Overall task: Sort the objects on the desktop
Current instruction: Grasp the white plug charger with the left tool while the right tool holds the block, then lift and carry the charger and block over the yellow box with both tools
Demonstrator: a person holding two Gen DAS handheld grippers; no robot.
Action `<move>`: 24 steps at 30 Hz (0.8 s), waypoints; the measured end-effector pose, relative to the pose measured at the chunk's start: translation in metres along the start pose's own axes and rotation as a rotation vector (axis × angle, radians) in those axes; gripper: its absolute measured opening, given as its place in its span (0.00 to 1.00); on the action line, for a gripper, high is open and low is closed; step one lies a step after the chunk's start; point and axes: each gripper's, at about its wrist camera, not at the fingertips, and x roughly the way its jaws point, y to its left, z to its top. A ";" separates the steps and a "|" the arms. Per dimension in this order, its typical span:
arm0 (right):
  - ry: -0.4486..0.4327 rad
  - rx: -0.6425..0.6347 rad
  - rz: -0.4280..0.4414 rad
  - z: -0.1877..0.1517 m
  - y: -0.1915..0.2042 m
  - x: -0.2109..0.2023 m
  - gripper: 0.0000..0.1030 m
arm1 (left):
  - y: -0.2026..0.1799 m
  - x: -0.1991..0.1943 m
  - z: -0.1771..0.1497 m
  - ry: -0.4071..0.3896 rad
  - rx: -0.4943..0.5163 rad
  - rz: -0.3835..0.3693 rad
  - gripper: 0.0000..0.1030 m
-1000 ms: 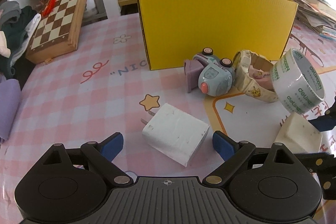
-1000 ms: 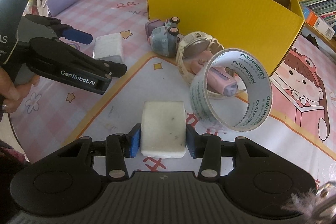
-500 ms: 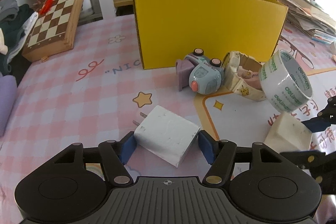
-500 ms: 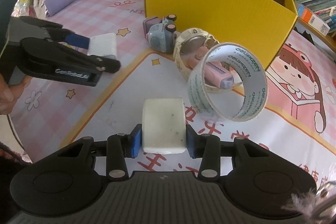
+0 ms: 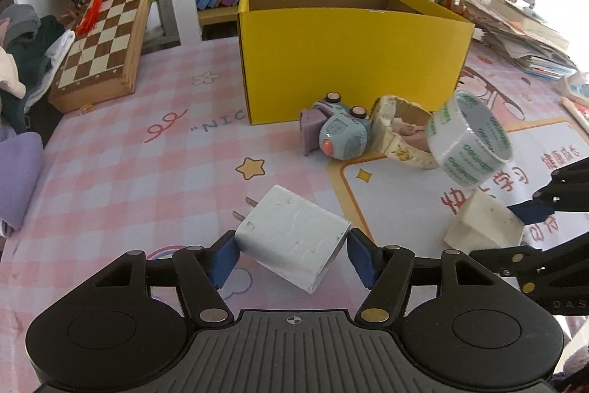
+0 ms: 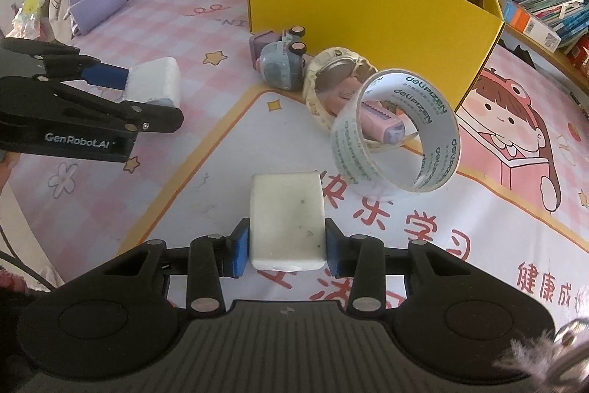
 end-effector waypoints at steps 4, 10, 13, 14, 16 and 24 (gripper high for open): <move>0.004 0.022 -0.023 -0.003 0.003 -0.004 0.36 | 0.000 -0.008 -0.004 -0.010 0.006 -0.008 0.62; -0.011 0.059 -0.039 -0.008 0.005 -0.012 0.36 | 0.000 -0.019 -0.008 -0.026 0.017 -0.023 0.62; -0.019 0.063 -0.043 -0.009 0.008 -0.016 0.36 | -0.001 -0.025 -0.010 -0.034 0.026 -0.034 0.62; -0.020 0.063 -0.045 -0.010 0.010 -0.016 0.36 | -0.002 -0.026 -0.011 -0.037 0.031 -0.038 0.62; -0.023 0.066 -0.048 -0.012 0.012 -0.018 0.36 | -0.003 -0.030 -0.013 -0.042 0.038 -0.046 0.62; -0.023 0.104 -0.064 -0.016 0.011 -0.026 0.35 | -0.004 -0.038 -0.017 -0.051 0.048 -0.065 0.62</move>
